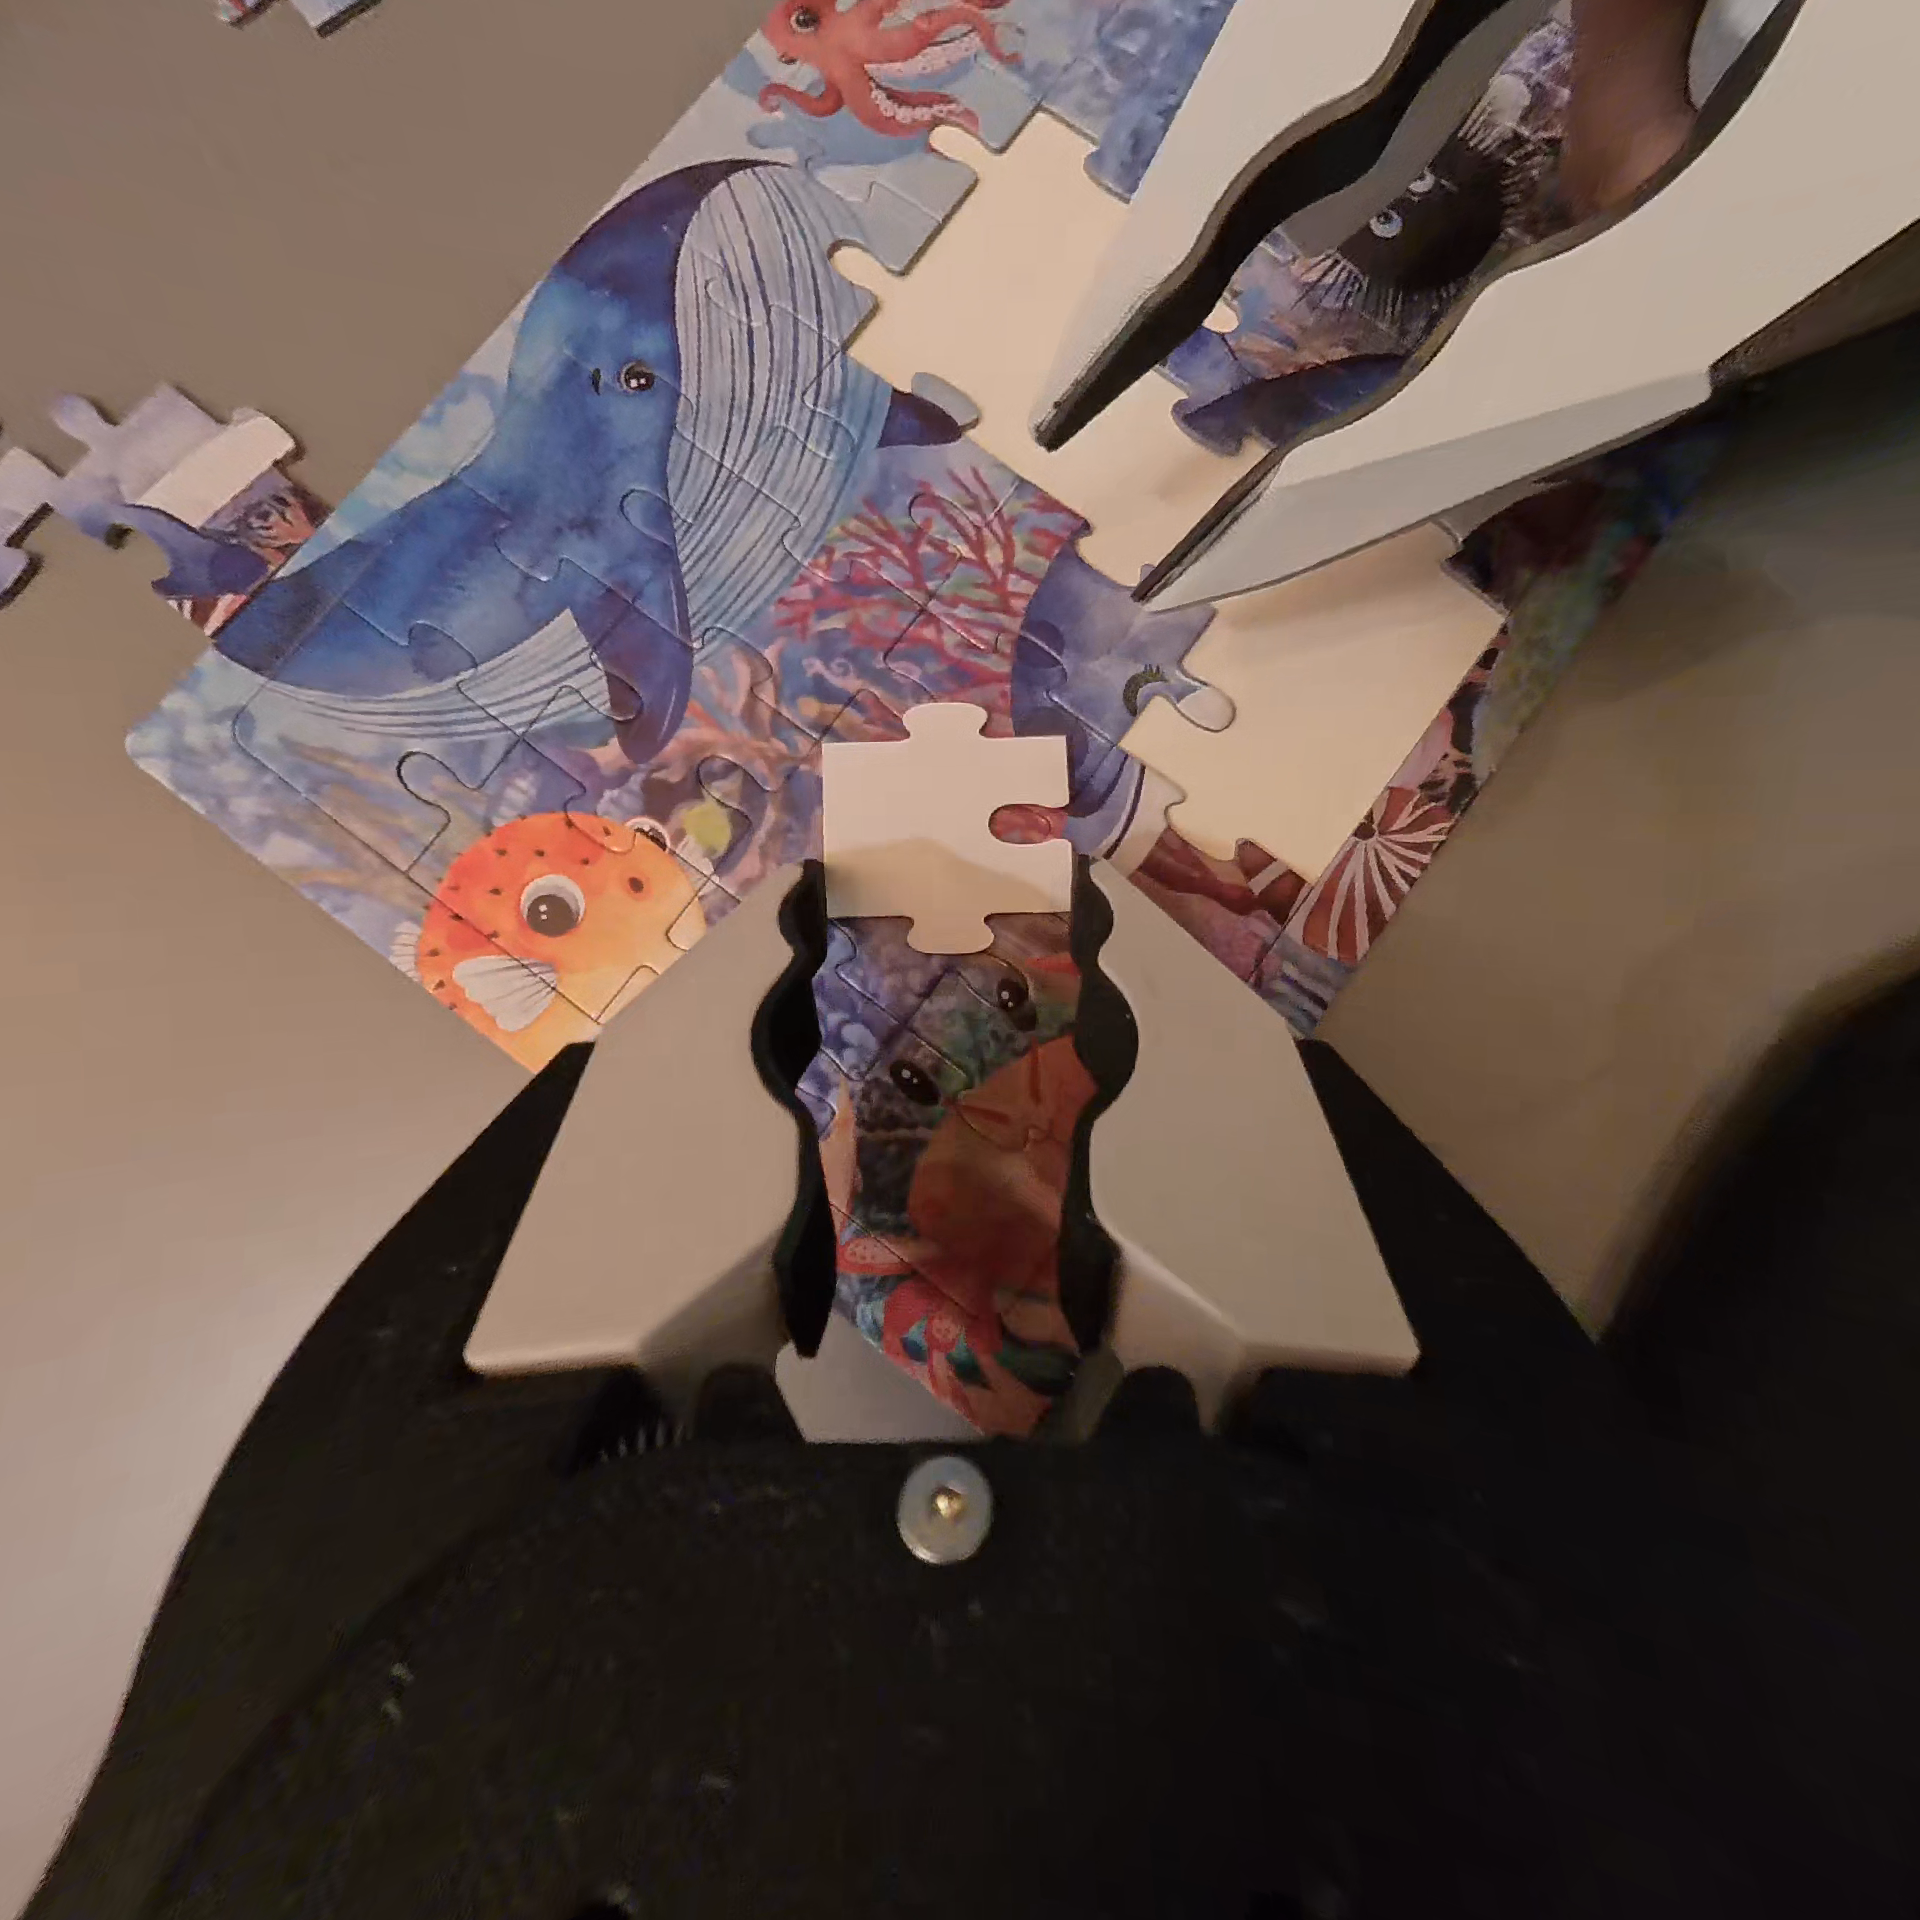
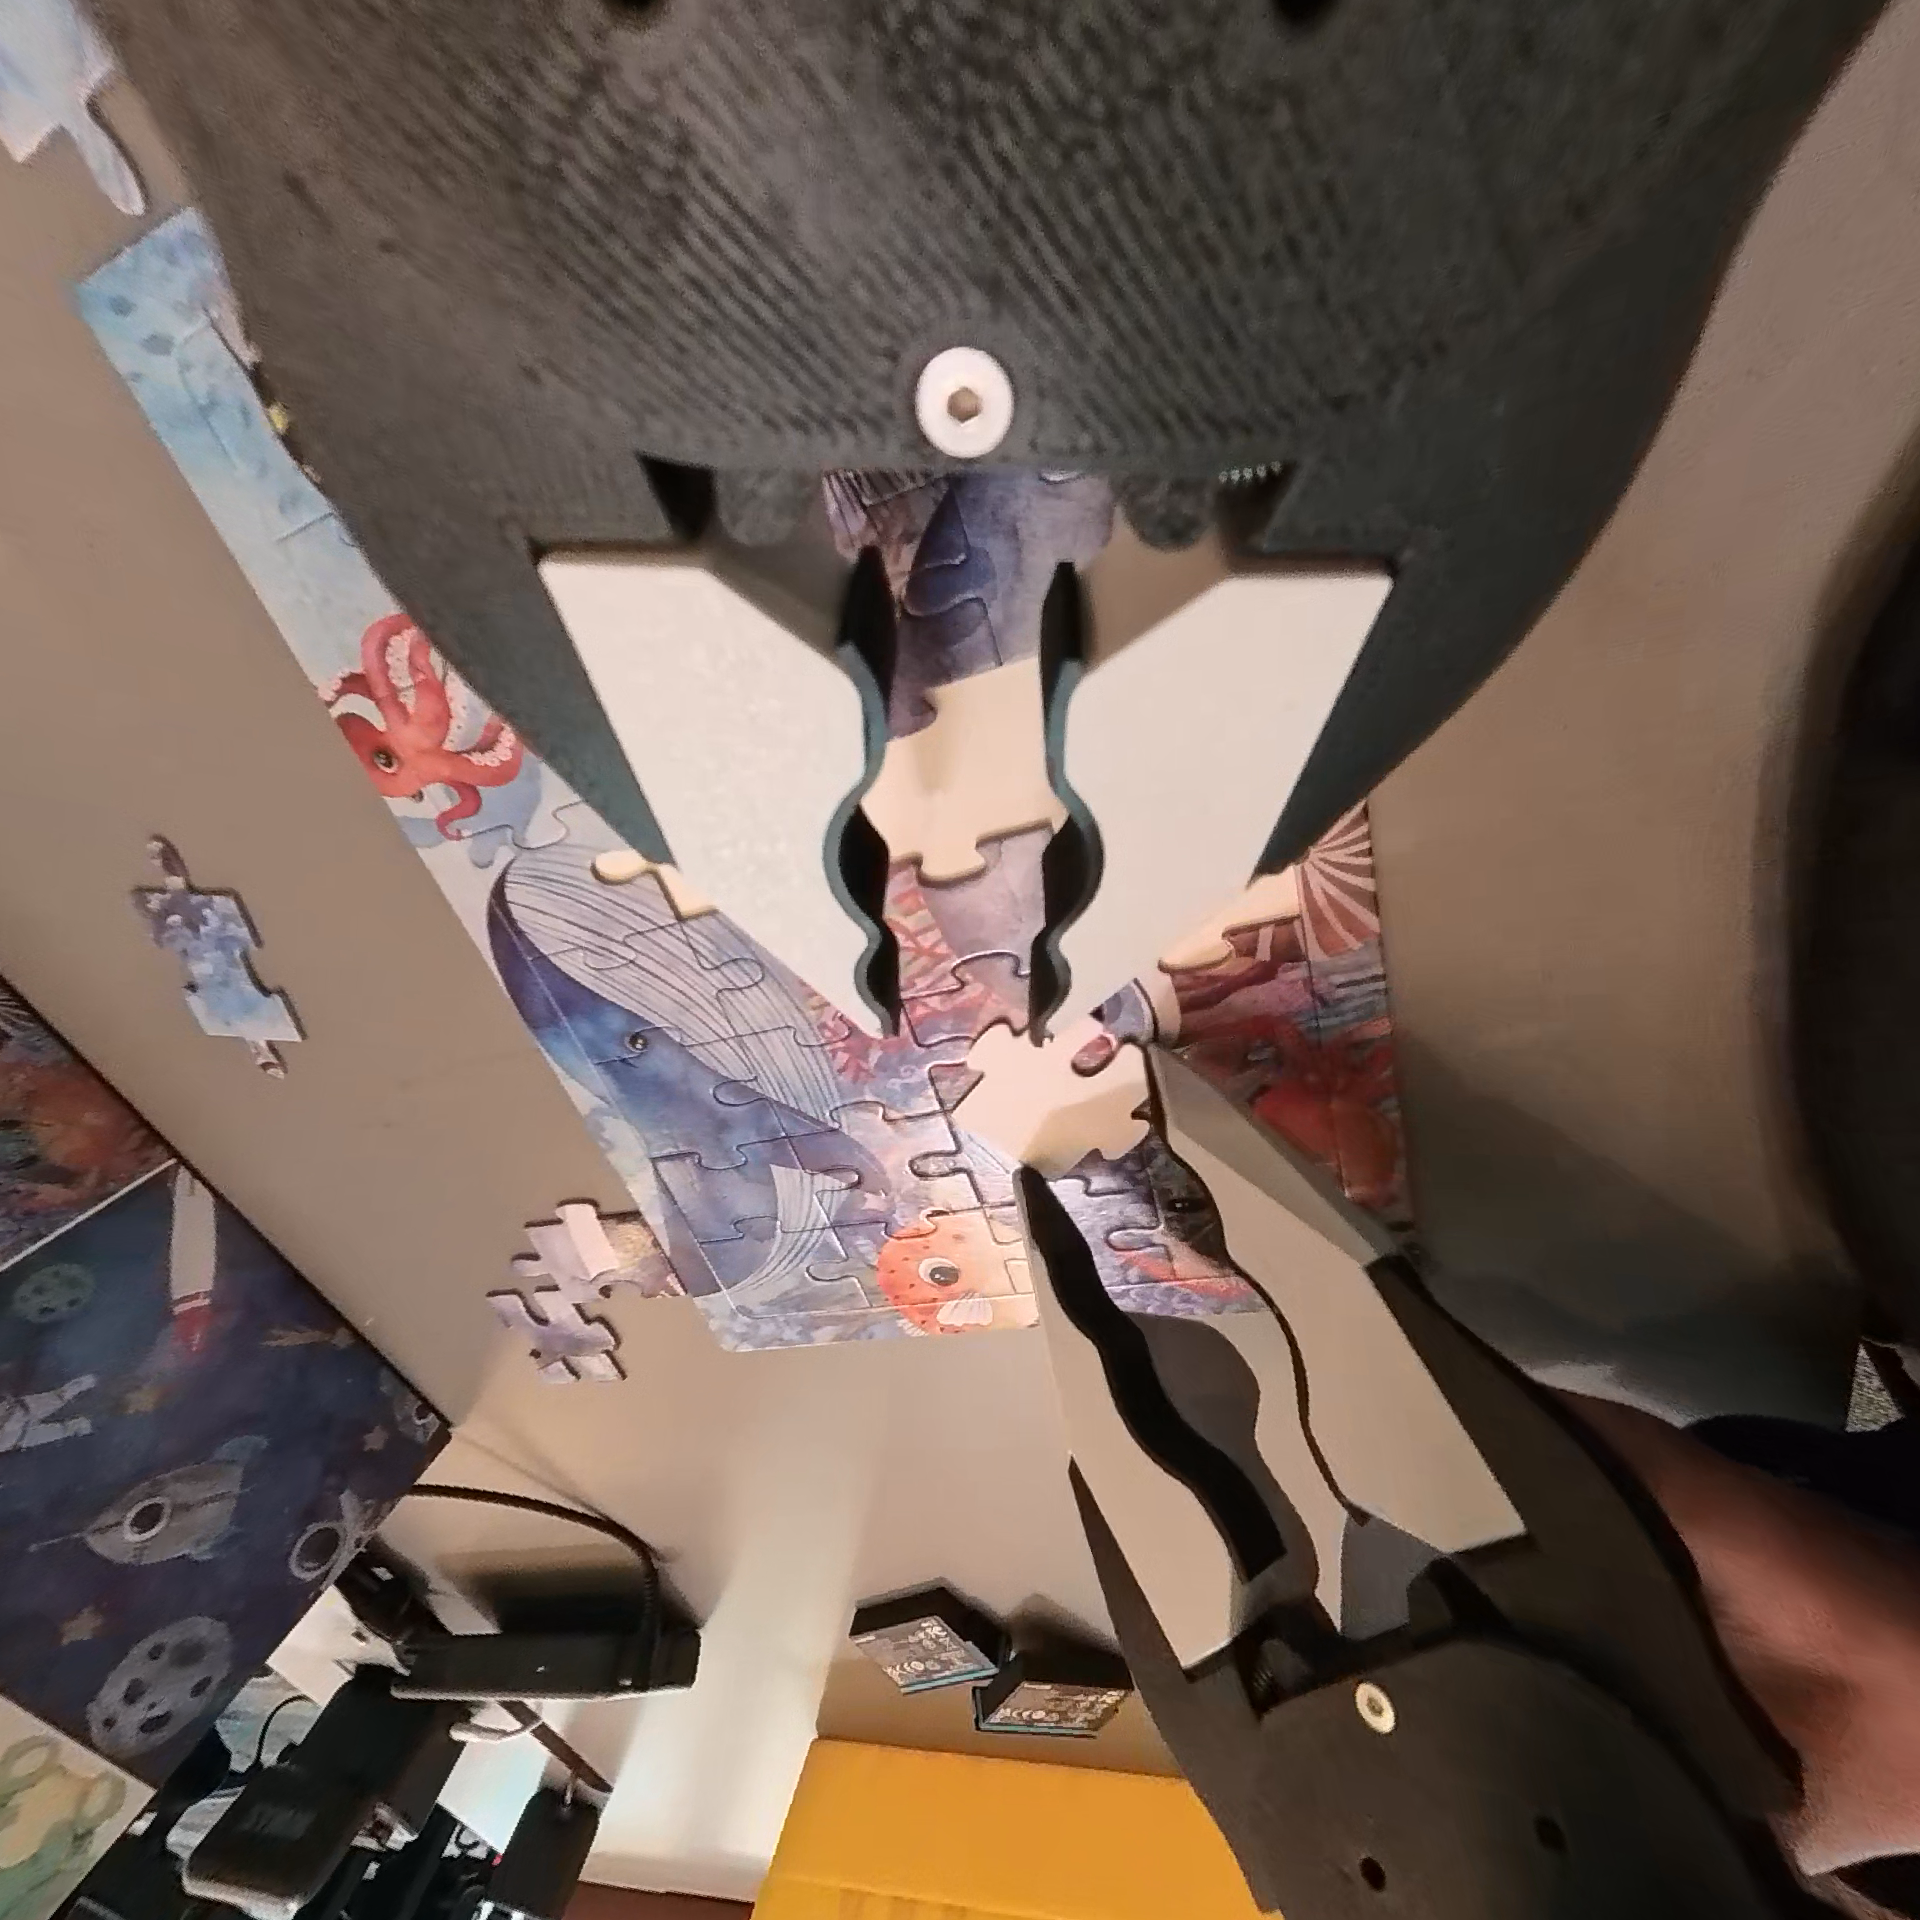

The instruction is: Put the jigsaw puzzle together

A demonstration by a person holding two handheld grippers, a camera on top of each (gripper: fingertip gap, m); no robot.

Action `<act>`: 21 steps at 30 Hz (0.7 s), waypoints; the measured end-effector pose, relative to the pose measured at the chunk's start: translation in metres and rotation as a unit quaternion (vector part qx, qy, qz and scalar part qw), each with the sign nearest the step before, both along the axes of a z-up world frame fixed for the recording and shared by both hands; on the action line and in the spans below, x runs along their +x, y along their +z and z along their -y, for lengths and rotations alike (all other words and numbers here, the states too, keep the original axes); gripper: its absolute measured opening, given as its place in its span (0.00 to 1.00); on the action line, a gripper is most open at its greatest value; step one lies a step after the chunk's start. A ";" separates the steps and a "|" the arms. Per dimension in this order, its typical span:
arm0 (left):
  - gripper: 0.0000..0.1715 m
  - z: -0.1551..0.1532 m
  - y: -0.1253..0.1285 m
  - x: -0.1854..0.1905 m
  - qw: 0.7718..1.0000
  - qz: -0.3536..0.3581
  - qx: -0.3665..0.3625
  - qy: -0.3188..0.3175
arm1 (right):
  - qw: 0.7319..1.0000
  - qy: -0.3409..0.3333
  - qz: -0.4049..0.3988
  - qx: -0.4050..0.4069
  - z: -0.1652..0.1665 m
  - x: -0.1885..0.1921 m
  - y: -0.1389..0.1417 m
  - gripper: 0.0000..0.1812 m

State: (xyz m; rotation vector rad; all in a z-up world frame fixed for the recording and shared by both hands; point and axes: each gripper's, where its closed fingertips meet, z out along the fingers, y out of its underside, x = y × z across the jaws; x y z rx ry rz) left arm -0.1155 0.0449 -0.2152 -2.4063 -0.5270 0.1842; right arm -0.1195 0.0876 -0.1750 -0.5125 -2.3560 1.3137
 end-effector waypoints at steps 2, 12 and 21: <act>0.26 -0.001 0.002 0.002 1.000 0.014 0.016 -0.005 | 1.000 -0.001 -0.003 0.000 0.000 0.000 0.001 0.13; 0.26 -0.007 0.050 0.023 0.941 0.242 0.232 -0.047 | 0.996 0.036 -0.085 0.000 0.000 0.010 0.019 0.15; 0.27 -0.012 0.061 0.053 0.884 0.366 0.269 -0.109 | 0.987 0.116 -0.102 -0.038 0.024 0.037 0.030 0.14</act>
